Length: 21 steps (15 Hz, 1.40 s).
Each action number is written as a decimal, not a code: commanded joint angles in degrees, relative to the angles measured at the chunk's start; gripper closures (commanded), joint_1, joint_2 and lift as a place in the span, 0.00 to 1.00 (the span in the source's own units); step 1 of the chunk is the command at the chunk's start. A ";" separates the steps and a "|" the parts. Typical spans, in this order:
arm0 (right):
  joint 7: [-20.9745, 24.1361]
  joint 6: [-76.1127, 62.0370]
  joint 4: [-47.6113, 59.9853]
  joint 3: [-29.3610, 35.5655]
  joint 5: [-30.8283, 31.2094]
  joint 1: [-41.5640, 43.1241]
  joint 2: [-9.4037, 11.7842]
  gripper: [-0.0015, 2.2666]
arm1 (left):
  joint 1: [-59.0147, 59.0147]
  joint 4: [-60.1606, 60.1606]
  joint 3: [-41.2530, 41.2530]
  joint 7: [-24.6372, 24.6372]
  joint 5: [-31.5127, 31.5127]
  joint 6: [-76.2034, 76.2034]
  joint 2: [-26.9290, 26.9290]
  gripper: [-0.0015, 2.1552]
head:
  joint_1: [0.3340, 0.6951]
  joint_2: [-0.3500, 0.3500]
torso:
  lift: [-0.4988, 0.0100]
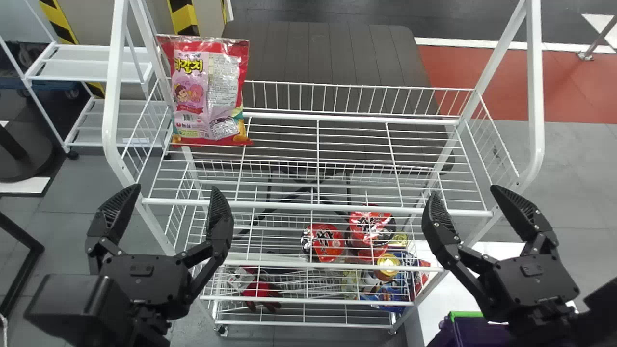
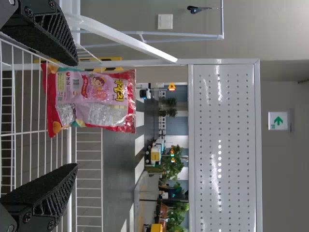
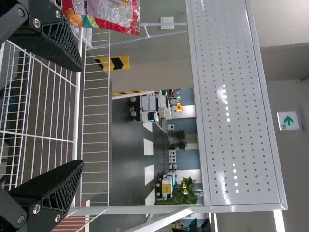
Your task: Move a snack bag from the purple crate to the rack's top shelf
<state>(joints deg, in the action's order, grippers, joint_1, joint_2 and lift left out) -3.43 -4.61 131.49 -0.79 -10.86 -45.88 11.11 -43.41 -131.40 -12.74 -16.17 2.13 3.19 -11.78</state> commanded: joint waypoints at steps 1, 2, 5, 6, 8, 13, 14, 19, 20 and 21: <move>0.00 -0.18 0.09 0.00 0.05 -0.09 0.05 0.06 | 0.00 0.01 0.00 0.00 0.07 -0.16 0.00 0.03 | 1.00 0.44 | 0.98; -0.09 -0.18 0.09 0.00 0.05 -0.09 0.14 0.06 | 0.00 0.01 0.00 0.00 0.07 -0.16 0.00 0.03 | 1.00 0.44 | 0.98; -0.09 -0.18 0.17 0.09 -0.04 -0.09 0.23 0.06 | 0.00 -0.17 0.00 0.00 0.16 -0.16 0.00 0.03 | 1.00 0.44 | 0.98; -0.09 -0.18 0.26 0.09 0.05 -0.09 0.23 0.06 | -0.09 -0.17 0.00 0.00 0.16 -0.34 0.00 0.03 | 1.00 0.44 | 0.98; -0.09 -0.18 0.26 0.09 0.05 -0.09 0.31 0.06 | 0.00 -0.17 0.00 0.00 0.16 -0.52 0.00 0.03 | 1.00 0.44 | 0.98; 0.00 -0.35 0.26 0.09 0.05 0.00 0.31 0.06 | -0.09 -0.26 0.00 0.09 0.25 -0.69 0.00 0.03 | 1.00 0.44 | 0.97; 0.18 -0.18 0.26 0.09 -0.04 0.00 0.31 0.06 | -0.09 -0.26 0.00 0.09 0.33 -0.69 0.00 0.03 | 1.00 0.44 | 0.96; -0.26 -0.18 0.00 0.09 0.05 0.09 0.40 0.06 | 0.00 -0.17 0.00 0.00 0.33 -0.69 0.00 0.03 | 1.00 0.44 | 0.92; -0.26 -0.18 0.00 0.09 0.05 0.09 0.40 0.06 | 0.00 -0.17 0.00 0.00 0.33 -0.69 0.00 0.03 | 1.00 0.44 | 0.91; -0.26 -0.18 0.00 0.09 0.05 0.17 0.40 0.06 | 0.00 -0.17 0.00 0.00 0.33 -0.69 0.00 0.03 | 1.00 0.44 | 0.90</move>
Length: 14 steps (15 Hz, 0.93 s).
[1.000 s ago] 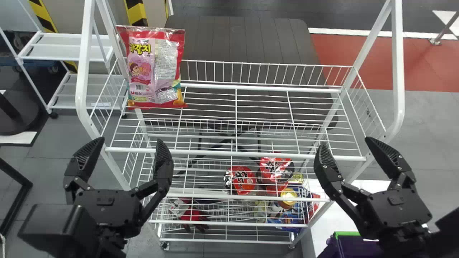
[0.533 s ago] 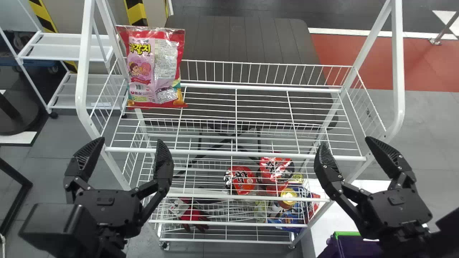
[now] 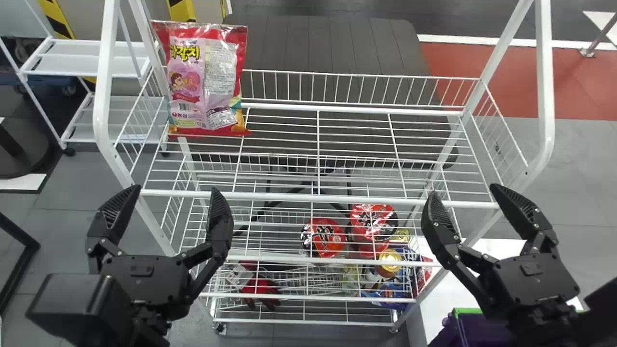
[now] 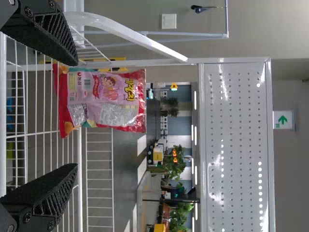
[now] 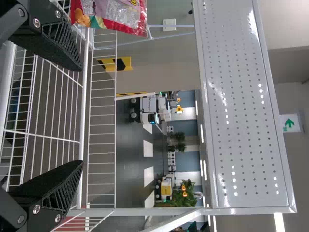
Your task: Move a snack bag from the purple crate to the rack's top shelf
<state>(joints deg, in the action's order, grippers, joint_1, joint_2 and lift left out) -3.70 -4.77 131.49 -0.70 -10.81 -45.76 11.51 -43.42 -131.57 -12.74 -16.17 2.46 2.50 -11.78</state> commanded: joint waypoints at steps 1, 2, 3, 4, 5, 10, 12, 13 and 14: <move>0.00 -0.02 -0.10 0.00 0.00 0.05 0.00 0.06 | -0.08 0.00 0.00 0.00 0.00 0.00 0.00 0.03 | 1.00 0.44 | 0.90; 0.00 -0.02 -0.10 0.00 0.00 0.05 0.00 0.06 | -0.08 0.00 0.00 0.00 0.00 0.00 0.00 0.03 | 1.00 0.44 | 0.89; 0.00 -0.02 -0.10 0.00 0.00 0.05 0.00 0.06 | -0.08 0.00 0.00 0.00 0.00 0.00 0.00 0.03 | 1.00 0.44 | 0.88; 0.00 -0.02 -0.10 0.00 0.00 0.05 0.00 0.06 | -0.08 0.00 0.00 0.00 0.00 0.00 0.00 0.03 | 1.00 0.44 | 0.87; 0.00 -0.02 -0.10 0.00 0.00 0.05 0.00 0.06 | 0.01 0.00 0.00 0.00 0.00 0.00 0.00 0.03 | 1.00 0.44 | 0.87; -0.08 0.16 -0.10 -0.09 0.09 -0.03 -0.09 0.06 | 0.01 0.00 0.00 -0.09 0.00 0.00 0.00 0.03 | 1.00 0.44 | 0.83; -0.08 0.16 -0.01 -0.09 0.09 -0.03 -0.18 0.06 | 0.01 0.00 0.00 -0.09 0.00 0.00 0.00 0.03 | 1.00 0.44 | 0.81; -0.08 -0.02 -0.01 -0.09 0.09 -0.03 -0.18 0.06 | -0.08 0.00 0.00 -0.09 0.00 0.00 0.00 0.03 | 1.00 0.44 | 0.80; -0.08 0.16 -0.01 -0.09 0.09 -0.03 -0.18 0.06 | -0.08 0.00 0.00 -0.09 0.00 0.00 0.00 0.03 | 1.00 0.44 | 0.80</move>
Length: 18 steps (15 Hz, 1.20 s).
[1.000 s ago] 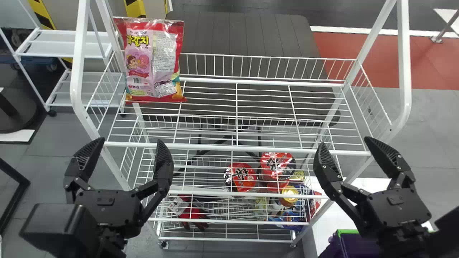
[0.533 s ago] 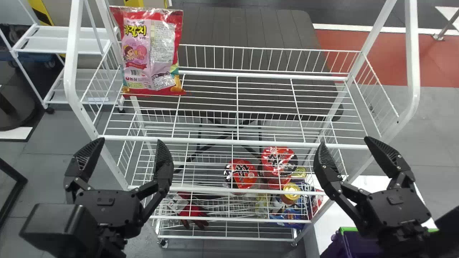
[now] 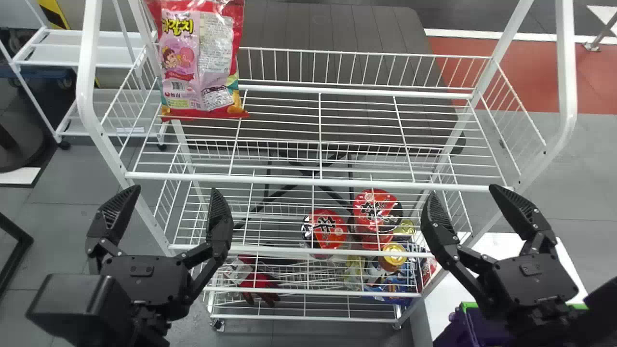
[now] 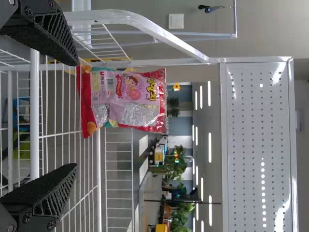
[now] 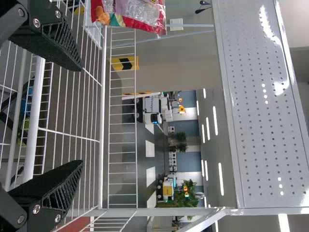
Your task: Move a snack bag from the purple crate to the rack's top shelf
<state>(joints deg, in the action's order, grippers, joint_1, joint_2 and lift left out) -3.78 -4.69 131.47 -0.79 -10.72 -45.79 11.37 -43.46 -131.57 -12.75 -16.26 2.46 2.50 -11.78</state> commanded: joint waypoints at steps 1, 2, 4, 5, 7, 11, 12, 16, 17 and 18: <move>0.00 -0.09 0.01 0.00 0.00 0.00 -0.04 0.06 | -0.05 0.00 0.00 0.00 0.00 0.00 0.00 0.03 | 1.00 0.44 | 0.79; 0.00 -0.09 0.01 0.00 0.00 0.00 -0.04 0.06 | -0.05 0.00 0.00 0.00 0.00 0.00 0.00 0.03 | 1.00 0.44 | 0.78; -0.09 -0.09 -0.08 0.00 -0.09 0.00 0.05 0.06 | -0.05 0.00 0.00 0.00 0.00 0.00 0.00 0.03 | 1.00 0.44 | 0.76; -0.18 0.09 -0.17 0.00 0.00 0.00 0.05 0.06 | -0.05 0.00 0.00 0.00 0.00 0.00 0.00 0.03 | 1.00 0.44 | 0.76; -0.26 0.09 -0.25 0.00 0.00 0.00 0.05 0.06 | -0.05 0.00 -0.09 0.00 0.00 0.00 0.00 0.03 | 1.00 0.44 | 0.74; -0.53 -0.09 -0.17 0.09 -0.09 -0.35 0.05 0.06 | -0.05 0.00 -0.09 0.00 0.00 0.00 0.00 0.03 | 1.00 0.44 | 0.71; -0.53 -0.09 0.10 0.09 0.00 -0.53 0.05 0.06 | -0.05 0.00 -0.09 0.00 0.00 0.00 0.00 0.03 | 1.00 0.44 | 0.70; -0.53 -0.09 0.63 0.09 0.18 -0.97 0.05 0.06 | -0.22 0.00 -0.09 0.00 0.00 0.00 0.00 0.03 | 1.00 0.44 | 0.67; -0.53 -0.09 0.71 0.09 0.18 -1.06 0.05 0.06 | -0.31 0.00 -0.09 0.00 0.00 0.00 0.00 0.03 | 1.00 0.44 | 0.66; -0.53 -0.09 0.80 0.09 0.18 -1.06 0.05 0.06 | -0.31 -0.09 -0.09 0.00 0.00 0.00 0.00 0.03 | 1.00 0.44 | 0.65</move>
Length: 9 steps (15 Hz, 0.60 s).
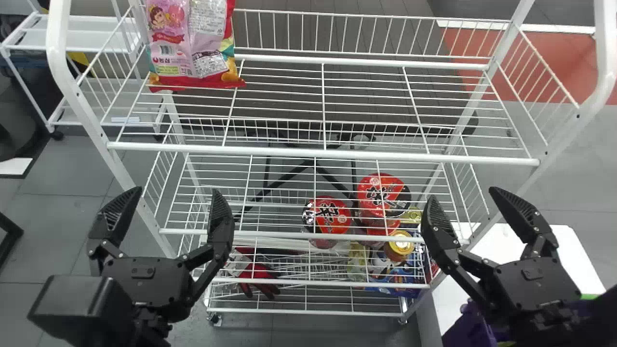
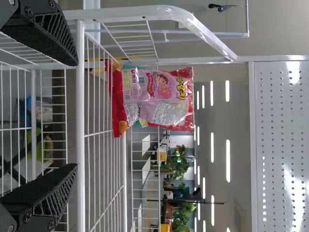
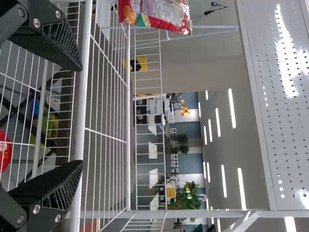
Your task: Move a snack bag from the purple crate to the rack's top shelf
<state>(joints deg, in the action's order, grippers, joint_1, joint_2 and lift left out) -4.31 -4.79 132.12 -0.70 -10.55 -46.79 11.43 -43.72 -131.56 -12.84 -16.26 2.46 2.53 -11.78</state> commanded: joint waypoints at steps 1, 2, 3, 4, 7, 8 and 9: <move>0.00 0.00 0.07 0.08 0.00 -0.06 0.00 0.06 | -0.05 -0.10 0.01 0.00 0.00 0.15 0.00 0.03 | 1.00 0.44 | 0.65; 0.00 0.00 0.07 0.08 0.00 -0.06 0.09 0.06 | -0.05 -0.01 -0.08 0.00 0.00 0.15 0.00 0.03 | 1.00 0.44 | 0.64; 0.00 0.00 0.07 0.17 0.00 -0.06 0.09 0.06 | -0.05 -0.01 -0.17 0.00 0.00 0.15 0.00 0.03 | 1.00 0.44 | 0.63; 0.00 -0.17 0.07 0.17 0.00 -0.14 0.09 0.06 | -0.05 -0.01 -0.17 0.00 0.00 0.15 0.00 0.03 | 1.00 0.44 | 0.62; 0.00 -0.35 -0.11 0.26 -0.09 -0.06 0.09 0.06 | -0.05 -0.01 -0.35 -0.18 0.09 0.15 0.00 0.03 | 1.00 0.44 | 0.60; 0.00 -0.35 -0.19 0.26 -0.09 0.03 0.18 0.06 | -0.05 0.08 -0.43 -0.26 0.18 0.15 0.00 0.03 | 1.00 0.44 | 0.59; 0.00 -0.35 -0.28 0.26 -0.09 0.12 0.09 0.06 | -0.05 0.08 -0.52 -0.35 0.26 0.15 0.00 0.03 | 1.00 0.43 | 0.58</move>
<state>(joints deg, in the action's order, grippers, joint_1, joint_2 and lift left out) -4.31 -5.13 131.96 -0.44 -10.64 -46.77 11.53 -43.77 -131.54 -13.23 -16.53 2.60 2.67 -11.78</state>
